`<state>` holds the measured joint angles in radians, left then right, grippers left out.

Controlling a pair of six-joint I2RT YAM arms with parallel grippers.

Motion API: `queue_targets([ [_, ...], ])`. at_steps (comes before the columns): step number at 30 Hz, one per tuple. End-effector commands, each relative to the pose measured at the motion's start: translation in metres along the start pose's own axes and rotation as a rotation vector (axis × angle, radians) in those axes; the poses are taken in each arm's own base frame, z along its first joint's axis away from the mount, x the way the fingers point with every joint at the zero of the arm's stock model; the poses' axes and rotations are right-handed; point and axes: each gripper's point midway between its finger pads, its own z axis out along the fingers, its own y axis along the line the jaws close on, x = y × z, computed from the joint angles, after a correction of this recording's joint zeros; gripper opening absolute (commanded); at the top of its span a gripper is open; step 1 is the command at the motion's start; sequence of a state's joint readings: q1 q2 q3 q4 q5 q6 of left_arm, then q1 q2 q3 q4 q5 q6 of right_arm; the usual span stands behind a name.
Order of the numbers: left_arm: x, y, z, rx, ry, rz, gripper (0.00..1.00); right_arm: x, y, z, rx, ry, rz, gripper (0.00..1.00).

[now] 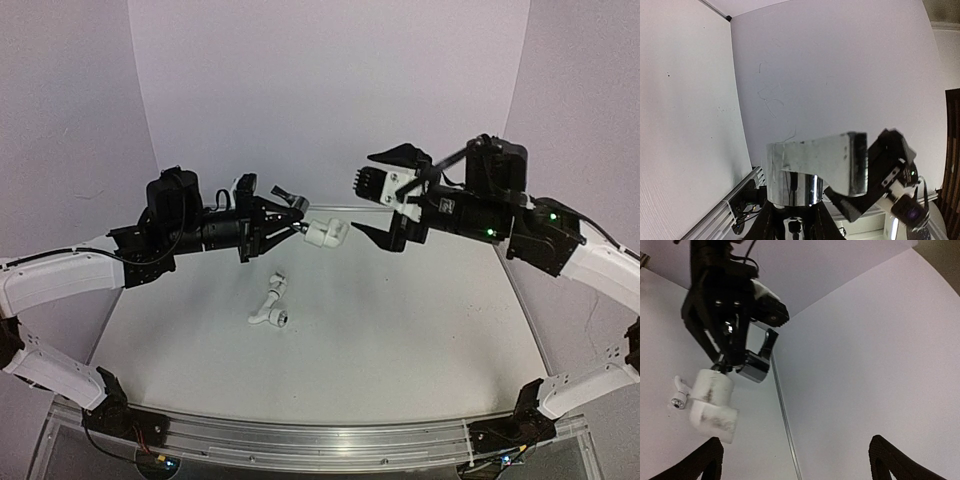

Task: Install the water faucets

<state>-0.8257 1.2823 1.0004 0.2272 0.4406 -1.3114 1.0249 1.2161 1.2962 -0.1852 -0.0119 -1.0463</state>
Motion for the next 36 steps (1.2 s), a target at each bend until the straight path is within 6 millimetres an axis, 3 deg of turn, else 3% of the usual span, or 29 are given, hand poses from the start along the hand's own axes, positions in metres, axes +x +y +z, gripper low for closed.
queue_targets([
  [1,-0.012,-0.047,-0.010,0.119,-0.054,-0.055,0.00,-0.010,0.031,0.004,0.065,-0.010,-0.316,0.95],
  [6,-0.006,-0.044,-0.003,0.131,0.002,-0.126,0.00,-0.008,0.042,0.016,0.192,0.000,-0.548,0.89],
  [14,0.002,-0.043,0.001,0.150,0.059,-0.149,0.00,-0.014,0.042,0.027,0.348,-0.025,-0.701,0.88],
  [18,0.007,-0.044,0.003,0.165,0.090,-0.152,0.00,-0.011,0.040,0.038,0.361,0.012,-0.714,0.84],
  [25,0.010,-0.048,0.000,0.190,0.103,-0.142,0.00,-0.014,0.038,0.044,0.361,0.011,-0.711,0.59],
  [31,0.014,-0.046,0.003,0.192,0.134,-0.118,0.00,-0.019,0.026,0.044,0.385,0.012,-0.636,0.47],
  [33,0.015,-0.044,0.005,0.193,0.145,-0.119,0.00,-0.019,0.023,0.044,0.389,0.018,-0.622,0.46],
  [36,0.017,-0.045,0.007,0.202,0.162,-0.119,0.00,-0.018,0.023,0.043,0.389,0.022,-0.632,0.55],
])
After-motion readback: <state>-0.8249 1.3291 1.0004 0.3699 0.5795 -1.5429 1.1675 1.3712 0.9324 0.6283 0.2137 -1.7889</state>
